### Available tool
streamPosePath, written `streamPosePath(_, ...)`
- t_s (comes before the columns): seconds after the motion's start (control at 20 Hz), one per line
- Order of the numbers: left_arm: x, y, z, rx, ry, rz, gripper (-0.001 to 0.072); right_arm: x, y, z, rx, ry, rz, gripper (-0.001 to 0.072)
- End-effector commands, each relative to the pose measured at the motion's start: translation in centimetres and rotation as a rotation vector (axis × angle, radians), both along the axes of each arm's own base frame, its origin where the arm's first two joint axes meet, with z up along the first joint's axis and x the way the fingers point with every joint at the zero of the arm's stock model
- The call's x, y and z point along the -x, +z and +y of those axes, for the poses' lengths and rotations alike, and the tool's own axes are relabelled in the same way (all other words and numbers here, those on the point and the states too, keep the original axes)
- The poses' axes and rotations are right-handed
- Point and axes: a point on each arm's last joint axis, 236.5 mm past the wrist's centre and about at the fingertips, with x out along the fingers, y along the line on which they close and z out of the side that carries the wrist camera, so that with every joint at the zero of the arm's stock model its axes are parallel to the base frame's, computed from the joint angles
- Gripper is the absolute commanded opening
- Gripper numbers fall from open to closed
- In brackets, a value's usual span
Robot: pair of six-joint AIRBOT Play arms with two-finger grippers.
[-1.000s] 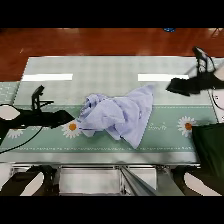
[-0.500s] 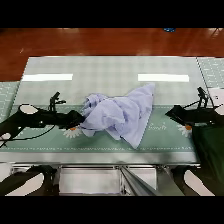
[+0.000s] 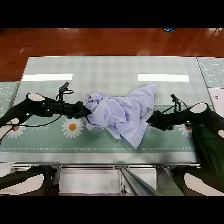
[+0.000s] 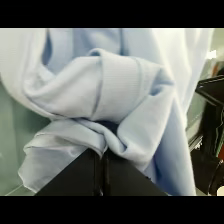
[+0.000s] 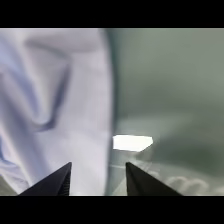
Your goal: Fold the shirts.
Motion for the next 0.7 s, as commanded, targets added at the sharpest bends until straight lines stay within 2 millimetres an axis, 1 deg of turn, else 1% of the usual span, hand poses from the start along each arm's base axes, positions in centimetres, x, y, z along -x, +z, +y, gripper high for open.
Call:
streamPosePath(0.0,-0.8,1.5,-0.5,0.023,-0.026,-0.033,0.0016,0.1,-1.3,3.4,-0.037,0.05,0.032,0.0407)
streamPosePath(0.1,-0.9,1.5,-0.5,0.023,-0.026,-0.036,0.0016,-1.2,-0.9,5.2,-0.05,0.074,0.0,0.0402)
streamPosePath(0.15,-0.9,1.5,-0.5,0.023,-0.026,-0.036,0.0016,-2.1,-0.5,5.9,-0.05,0.084,-0.026,0.0382)
streamPosePath(0.25,-1.0,1.5,-0.4,0.021,-0.021,-0.038,0.0016,-4.1,0.6,7.4,-0.055,0.104,-0.087,0.0203)
streamPosePath(0.3,-1.3,1.6,-0.1,0.021,-0.016,-0.045,0.0016,-5.1,1.5,8.2,-0.06,0.148,-0.138,0.0057)
streamPosePath(0.35,-1.8,2.0,0.5,0.02,-0.008,-0.059,0.0016,-6.0,2.7,8.7,-0.07,0.182,-0.181,0.0022)
streamPosePath(0.4,-2.5,2.8,1.2,0.03,0.006,-0.072,0.0016,-6.9,4.5,9.1,-0.085,0.214,-0.218,0.0022)
streamPosePath(0.45,-3.5,4.2,2.3,0.044,0.022,-0.097,0.0016,-8.1,6.5,9.1,-0.094,0.236,-0.263,0.0022)
streamPosePath(0.5,-4.7,5.9,3.5,0.056,0.04,-0.134,0.0016,-9.7,9.3,8.8,-0.094,0.25,-0.331,0.0022)
streamPosePath(0.6,-7.5,10.8,6.8,0.06,0.109,-0.245,0.0016,-13.6,16.7,7.3,-0.069,0.237,-0.522,0.0021)
streamPosePath(0.65,-9.0,13.9,8.8,0.052,0.163,-0.312,0.0016,-15.2,21.0,6.3,-0.052,0.219,-0.624,0.0021)
